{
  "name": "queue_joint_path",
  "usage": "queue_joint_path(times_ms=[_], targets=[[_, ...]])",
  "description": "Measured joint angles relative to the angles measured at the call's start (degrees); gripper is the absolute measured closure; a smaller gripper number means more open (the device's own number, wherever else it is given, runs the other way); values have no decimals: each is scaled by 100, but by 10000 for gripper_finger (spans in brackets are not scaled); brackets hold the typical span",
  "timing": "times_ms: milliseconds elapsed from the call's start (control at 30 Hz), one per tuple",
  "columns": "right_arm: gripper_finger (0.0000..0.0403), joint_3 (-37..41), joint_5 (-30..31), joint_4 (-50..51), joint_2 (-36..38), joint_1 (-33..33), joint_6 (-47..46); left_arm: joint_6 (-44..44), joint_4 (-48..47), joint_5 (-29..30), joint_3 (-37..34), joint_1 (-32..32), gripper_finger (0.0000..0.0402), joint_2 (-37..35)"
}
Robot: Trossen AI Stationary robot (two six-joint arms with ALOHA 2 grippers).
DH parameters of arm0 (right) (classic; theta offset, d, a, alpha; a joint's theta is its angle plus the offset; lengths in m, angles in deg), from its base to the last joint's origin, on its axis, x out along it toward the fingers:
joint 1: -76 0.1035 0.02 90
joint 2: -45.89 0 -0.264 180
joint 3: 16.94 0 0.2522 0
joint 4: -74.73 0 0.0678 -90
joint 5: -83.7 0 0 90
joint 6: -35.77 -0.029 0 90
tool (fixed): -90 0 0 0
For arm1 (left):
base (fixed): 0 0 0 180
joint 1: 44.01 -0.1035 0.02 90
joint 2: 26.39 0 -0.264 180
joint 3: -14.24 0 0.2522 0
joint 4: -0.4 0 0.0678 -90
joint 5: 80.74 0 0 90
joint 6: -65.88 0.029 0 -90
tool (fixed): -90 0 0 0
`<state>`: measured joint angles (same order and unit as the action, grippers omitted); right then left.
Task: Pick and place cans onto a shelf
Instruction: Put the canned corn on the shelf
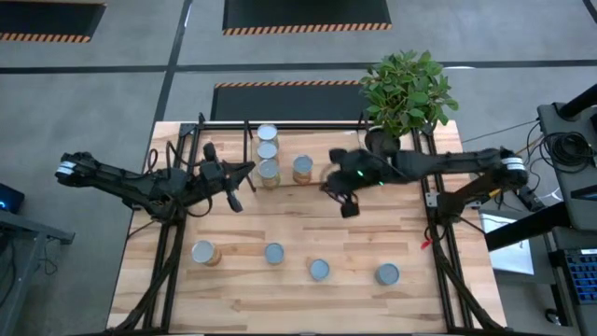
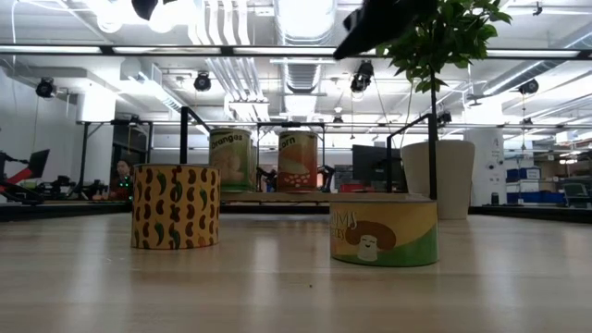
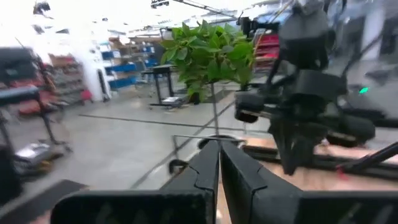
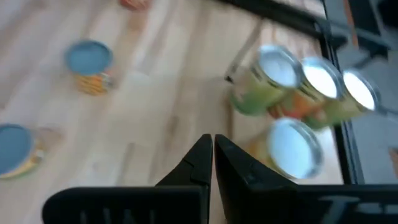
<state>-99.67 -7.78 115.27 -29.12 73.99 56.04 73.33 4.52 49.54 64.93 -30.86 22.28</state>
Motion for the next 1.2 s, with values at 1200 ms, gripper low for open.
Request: queue_joint_path(times_ms=[1200], targets=[[394,2351,339,-2793,1649,637,1045,-10403,-9677,-3970,3544,2005,402,3522]])
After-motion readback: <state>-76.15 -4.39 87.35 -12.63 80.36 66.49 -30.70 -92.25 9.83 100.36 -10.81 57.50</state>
